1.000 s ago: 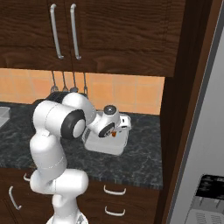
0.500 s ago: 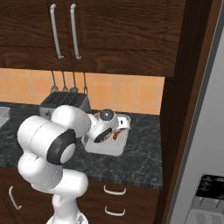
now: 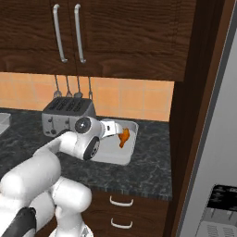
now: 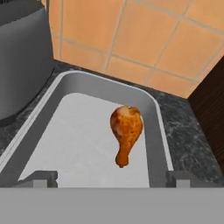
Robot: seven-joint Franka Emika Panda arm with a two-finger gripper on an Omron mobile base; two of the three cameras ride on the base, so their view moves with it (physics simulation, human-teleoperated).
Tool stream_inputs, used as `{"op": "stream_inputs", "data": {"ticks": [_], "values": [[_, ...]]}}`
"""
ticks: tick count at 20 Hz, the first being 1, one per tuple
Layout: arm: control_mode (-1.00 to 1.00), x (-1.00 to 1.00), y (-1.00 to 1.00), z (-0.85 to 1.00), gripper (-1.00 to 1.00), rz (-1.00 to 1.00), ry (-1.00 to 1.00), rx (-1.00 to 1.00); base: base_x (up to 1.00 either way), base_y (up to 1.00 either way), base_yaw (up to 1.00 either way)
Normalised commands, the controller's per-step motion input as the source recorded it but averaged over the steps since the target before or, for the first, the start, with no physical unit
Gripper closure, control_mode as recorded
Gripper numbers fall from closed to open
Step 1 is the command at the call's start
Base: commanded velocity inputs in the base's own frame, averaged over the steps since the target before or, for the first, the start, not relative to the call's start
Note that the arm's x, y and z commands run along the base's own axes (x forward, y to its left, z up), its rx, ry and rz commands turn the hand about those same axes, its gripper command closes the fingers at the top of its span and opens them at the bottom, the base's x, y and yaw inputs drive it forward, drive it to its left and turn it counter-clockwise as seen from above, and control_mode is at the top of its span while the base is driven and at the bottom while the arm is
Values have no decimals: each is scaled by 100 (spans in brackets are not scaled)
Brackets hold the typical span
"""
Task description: Place one mushroom and one chicken drumstick in each tupperware on the nearby counter, to pack two identical lunches.
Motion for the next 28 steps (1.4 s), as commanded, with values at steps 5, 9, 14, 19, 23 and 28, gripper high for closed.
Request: {"op": "stream_inputs", "data": {"ticks": [5, 9, 14, 19, 23, 28], "values": [[-100, -78, 18, 98, -100, -15, 0, 15, 0, 0, 0], [-100, -93, 43, 33, -100, -4, 4, 22, 0, 0, 0], [-100, -79, 46, 5, -100, 2, 2, 4, 0, 0, 0], [-100, -99, 0, 36, -100, 1, -18, 0, 0, 0, 0], [100, -75, 0, 6, -100, 2, -9, 0, -25, 0, 2], [100, 0, 0, 0, -100, 0, 0, 0, -100, 7, 9]]}}
